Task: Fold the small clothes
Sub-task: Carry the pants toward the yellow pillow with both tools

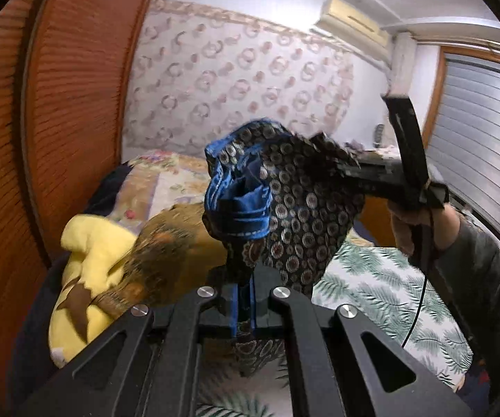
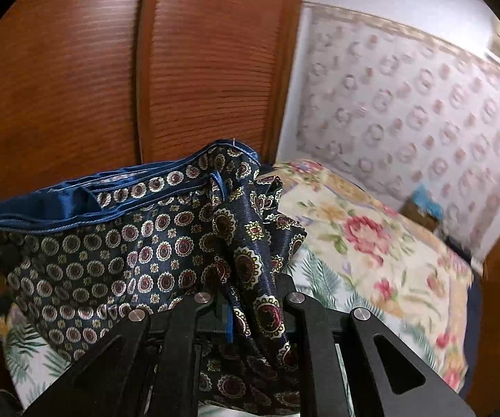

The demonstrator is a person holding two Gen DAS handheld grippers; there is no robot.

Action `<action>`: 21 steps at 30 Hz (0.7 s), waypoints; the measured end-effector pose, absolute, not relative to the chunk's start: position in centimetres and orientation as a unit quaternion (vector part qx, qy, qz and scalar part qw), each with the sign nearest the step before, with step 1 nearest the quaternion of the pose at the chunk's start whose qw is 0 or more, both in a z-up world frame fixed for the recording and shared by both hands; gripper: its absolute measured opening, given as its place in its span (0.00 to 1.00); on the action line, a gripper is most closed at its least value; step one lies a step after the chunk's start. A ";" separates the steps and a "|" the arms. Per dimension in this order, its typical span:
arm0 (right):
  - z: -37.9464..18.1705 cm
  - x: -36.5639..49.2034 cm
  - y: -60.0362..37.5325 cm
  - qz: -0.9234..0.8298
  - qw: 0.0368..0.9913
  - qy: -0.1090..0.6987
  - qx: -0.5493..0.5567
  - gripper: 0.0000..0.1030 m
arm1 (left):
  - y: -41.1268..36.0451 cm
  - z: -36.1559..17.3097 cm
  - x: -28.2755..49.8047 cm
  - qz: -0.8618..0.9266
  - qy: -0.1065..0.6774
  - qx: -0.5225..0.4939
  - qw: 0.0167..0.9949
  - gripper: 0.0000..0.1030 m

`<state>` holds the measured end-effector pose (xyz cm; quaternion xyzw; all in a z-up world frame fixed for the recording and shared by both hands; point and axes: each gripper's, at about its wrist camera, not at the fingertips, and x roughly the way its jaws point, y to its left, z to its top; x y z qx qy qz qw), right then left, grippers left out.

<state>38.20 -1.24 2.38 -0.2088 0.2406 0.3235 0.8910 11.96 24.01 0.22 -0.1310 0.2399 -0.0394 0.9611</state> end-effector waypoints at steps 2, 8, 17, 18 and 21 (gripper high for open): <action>1.5 39.7 0.6 0.325 0.887 0.244 -0.219 0.11 | 24.9 -1.0 12.2 -0.031 0.251 -0.144 0.957 0.05; -1.4 42.9 4.4 0.330 0.873 0.250 -0.255 0.11 | 25.9 -3.9 11.9 -0.012 0.276 -0.153 0.949 0.05; -2.0 46.3 7.2 0.328 0.872 0.265 -0.248 0.12 | 26.5 -4.9 11.1 0.010 0.279 -0.157 0.947 0.05; -1.8 46.7 7.2 0.328 0.873 0.269 -0.241 0.12 | 26.4 -4.8 11.0 0.011 0.276 -0.157 0.948 0.05; -1.7 47.2 7.1 0.328 0.876 0.272 -0.226 0.22 | 26.2 -4.4 10.8 0.022 0.274 -0.142 0.951 0.18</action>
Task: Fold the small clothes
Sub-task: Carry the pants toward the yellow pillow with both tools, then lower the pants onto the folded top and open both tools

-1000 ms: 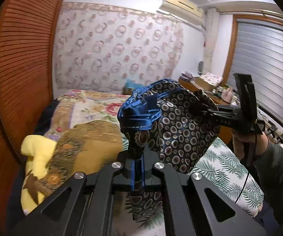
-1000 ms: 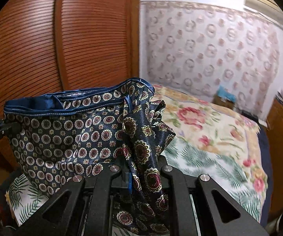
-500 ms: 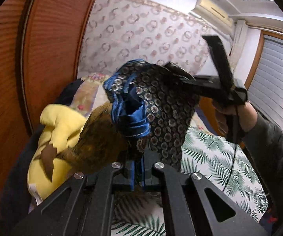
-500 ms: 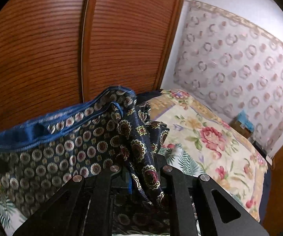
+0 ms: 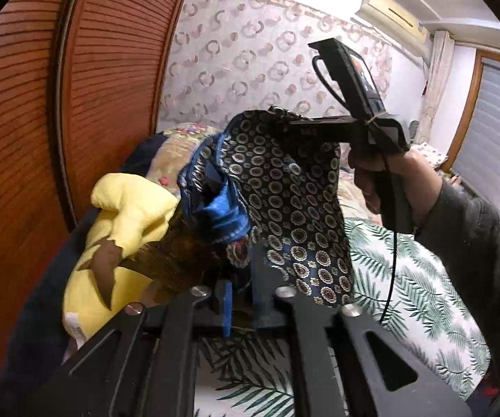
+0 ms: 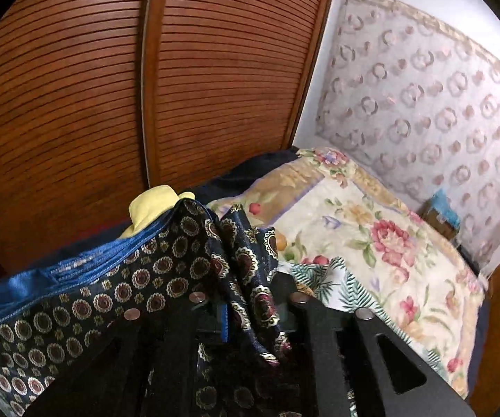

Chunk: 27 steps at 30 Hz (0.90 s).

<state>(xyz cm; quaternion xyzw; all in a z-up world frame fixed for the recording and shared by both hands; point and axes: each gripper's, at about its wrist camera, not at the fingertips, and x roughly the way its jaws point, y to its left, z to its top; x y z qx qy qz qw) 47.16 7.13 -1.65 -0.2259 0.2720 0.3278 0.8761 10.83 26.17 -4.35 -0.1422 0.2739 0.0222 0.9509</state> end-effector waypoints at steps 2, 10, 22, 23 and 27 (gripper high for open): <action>-1.0 47.0 6.6 0.331 0.879 0.269 -0.214 0.35 | 26.0 -4.2 10.5 0.031 0.268 -0.132 0.954 0.31; 0.3 45.7 3.5 0.322 0.894 0.260 -0.172 0.54 | 25.3 -3.2 9.9 0.036 0.237 -0.117 0.964 0.79; -4.0 43.6 0.2 0.365 0.857 0.335 -0.142 0.58 | 24.5 -4.1 11.8 0.041 0.252 -0.111 0.960 0.79; -4.7 43.6 0.4 0.359 0.857 0.339 -0.147 0.58 | 24.5 -3.9 11.7 0.043 0.249 -0.111 0.961 0.79; -6.0 44.7 1.7 0.355 0.854 0.354 -0.141 0.58 | 24.3 -3.2 11.0 0.059 0.237 -0.098 0.965 0.79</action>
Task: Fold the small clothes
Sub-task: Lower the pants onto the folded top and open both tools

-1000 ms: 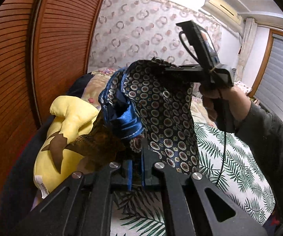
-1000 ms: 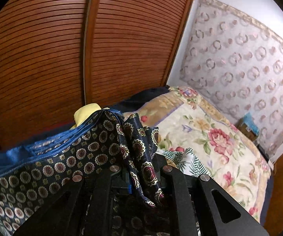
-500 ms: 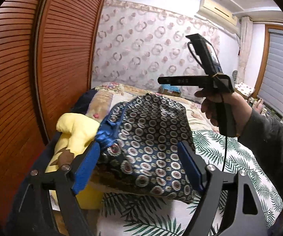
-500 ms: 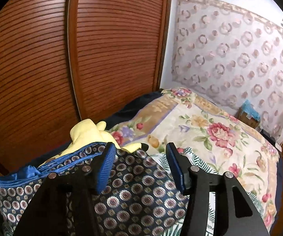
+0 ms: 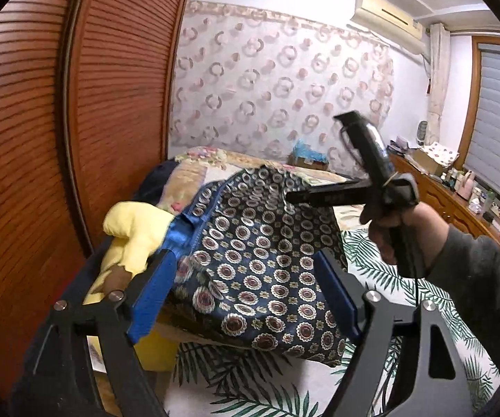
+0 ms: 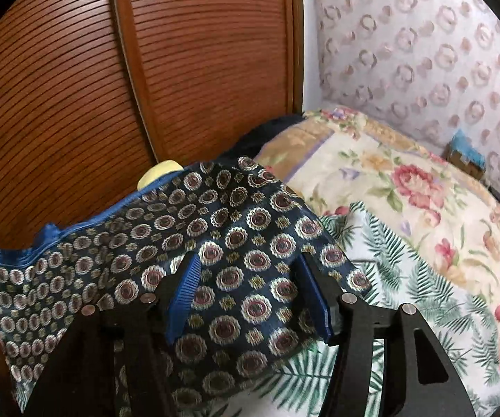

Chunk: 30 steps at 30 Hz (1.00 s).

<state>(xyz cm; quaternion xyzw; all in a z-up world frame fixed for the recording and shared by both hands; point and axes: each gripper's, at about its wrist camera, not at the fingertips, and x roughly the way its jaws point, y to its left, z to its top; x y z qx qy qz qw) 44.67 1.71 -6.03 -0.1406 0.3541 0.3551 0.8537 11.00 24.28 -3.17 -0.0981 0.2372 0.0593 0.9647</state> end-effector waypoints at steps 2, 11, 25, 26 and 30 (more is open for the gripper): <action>-6.3 45.0 2.7 0.354 0.853 0.357 -0.142 0.58 | 24.1 -2.9 10.8 0.065 0.236 -0.093 0.965 0.79; -5.3 43.7 3.8 0.356 0.859 0.336 -0.150 0.58 | 23.1 -1.9 10.2 0.084 0.234 -0.067 0.966 0.80; -2.3 32.1 -4.1 0.359 0.884 0.275 -0.119 0.58 | 19.6 1.3 7.2 0.071 0.208 -0.029 0.975 1.00; -2.1 30.8 -5.1 0.354 0.888 0.271 -0.118 0.58 | 19.2 1.4 7.1 0.064 0.208 -0.028 0.976 1.00; -1.5 26.2 -8.8 0.332 0.901 0.258 -0.109 0.58 | 17.2 1.7 6.8 0.043 0.211 -0.027 0.976 1.00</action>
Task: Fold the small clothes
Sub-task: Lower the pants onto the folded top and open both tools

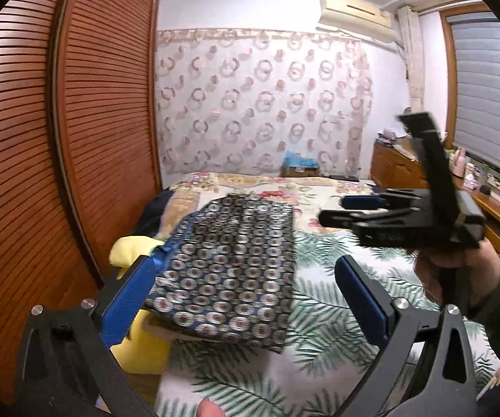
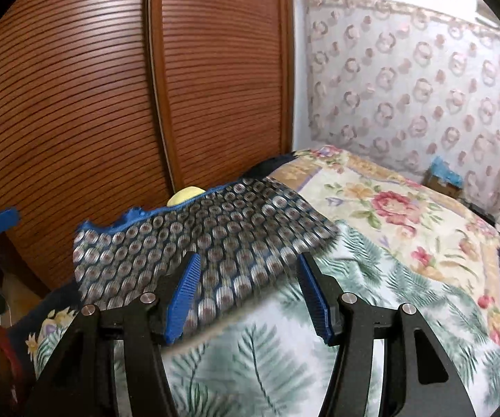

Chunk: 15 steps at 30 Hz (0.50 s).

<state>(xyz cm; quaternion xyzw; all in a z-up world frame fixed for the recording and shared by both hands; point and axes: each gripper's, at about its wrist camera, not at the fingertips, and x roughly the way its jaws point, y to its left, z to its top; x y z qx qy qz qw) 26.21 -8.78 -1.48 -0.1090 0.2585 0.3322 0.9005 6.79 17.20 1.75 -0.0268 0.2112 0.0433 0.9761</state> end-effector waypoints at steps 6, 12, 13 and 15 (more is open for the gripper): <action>-0.9 20.1 -13.9 0.290 0.920 0.247 -0.091 0.69 | 13.8 2.2 6.3 0.017 0.213 -0.019 0.977 1.00; -1.0 15.6 -17.1 0.253 0.935 0.237 -0.079 0.70 | 10.5 2.2 6.3 -0.009 0.216 -0.022 0.976 1.00; -0.9 14.8 -17.8 0.247 0.937 0.235 -0.074 0.70 | 10.0 2.3 6.4 -0.012 0.216 -0.023 0.976 1.00; -0.9 13.6 -18.1 0.236 0.941 0.232 -0.068 0.70 | 8.8 2.4 6.5 -0.021 0.216 -0.023 0.976 1.00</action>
